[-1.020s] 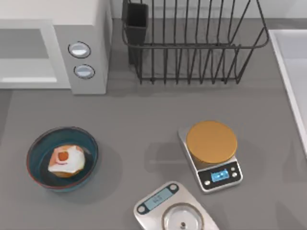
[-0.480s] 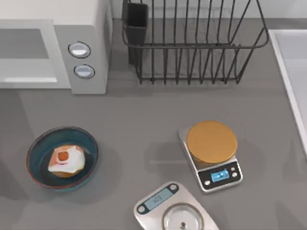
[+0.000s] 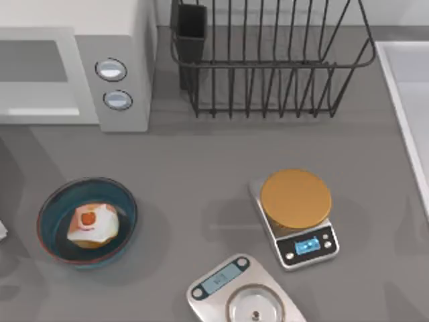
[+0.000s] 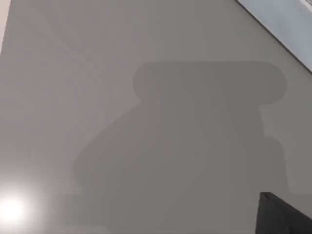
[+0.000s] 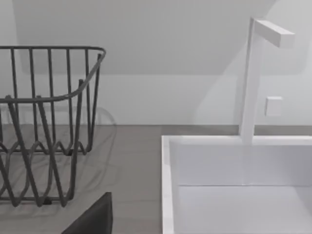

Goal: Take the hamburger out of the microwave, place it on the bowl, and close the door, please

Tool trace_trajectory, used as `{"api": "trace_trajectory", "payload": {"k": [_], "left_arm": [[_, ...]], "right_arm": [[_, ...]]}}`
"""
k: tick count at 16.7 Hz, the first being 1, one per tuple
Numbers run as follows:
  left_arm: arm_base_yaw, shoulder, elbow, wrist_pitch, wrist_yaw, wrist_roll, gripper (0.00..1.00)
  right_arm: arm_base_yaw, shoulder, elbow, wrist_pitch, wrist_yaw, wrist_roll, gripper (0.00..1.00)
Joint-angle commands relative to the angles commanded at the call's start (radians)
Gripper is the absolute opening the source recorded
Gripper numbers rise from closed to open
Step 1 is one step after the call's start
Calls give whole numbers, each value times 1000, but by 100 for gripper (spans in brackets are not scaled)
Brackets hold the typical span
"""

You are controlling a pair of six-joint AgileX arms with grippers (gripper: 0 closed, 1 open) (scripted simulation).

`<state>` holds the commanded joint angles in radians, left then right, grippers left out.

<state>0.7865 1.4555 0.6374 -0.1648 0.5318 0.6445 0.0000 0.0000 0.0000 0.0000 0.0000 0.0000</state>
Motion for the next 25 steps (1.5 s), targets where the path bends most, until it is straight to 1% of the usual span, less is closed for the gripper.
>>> {"api": "trace_trajectory", "payload": {"k": [4,6,12,14,17,22,25], "left_arm": [[-191,-178,-138,47,-101,-169,0],[-245,-230,-187,65,-138,-221,0],[-256,-238,-197,68,-146,-234,0],[-291,-250,-204,69,-174,-265,0],[-418,-286,-227,72,-260,-359,0],[-705,-375,-279,79,-441,-559,0],[-785,-410,-299,82,-507,-631,0]], "right_arm": [[0,0,0,0,0,0,100],[0,0,0,0,0,0,100],[0,0,0,0,0,0,100],[0,0,0,0,0,0,100],[0,0,0,0,0,0,100],[0,0,0,0,0,0,100],[0,0,0,0,0,0,100]]}}
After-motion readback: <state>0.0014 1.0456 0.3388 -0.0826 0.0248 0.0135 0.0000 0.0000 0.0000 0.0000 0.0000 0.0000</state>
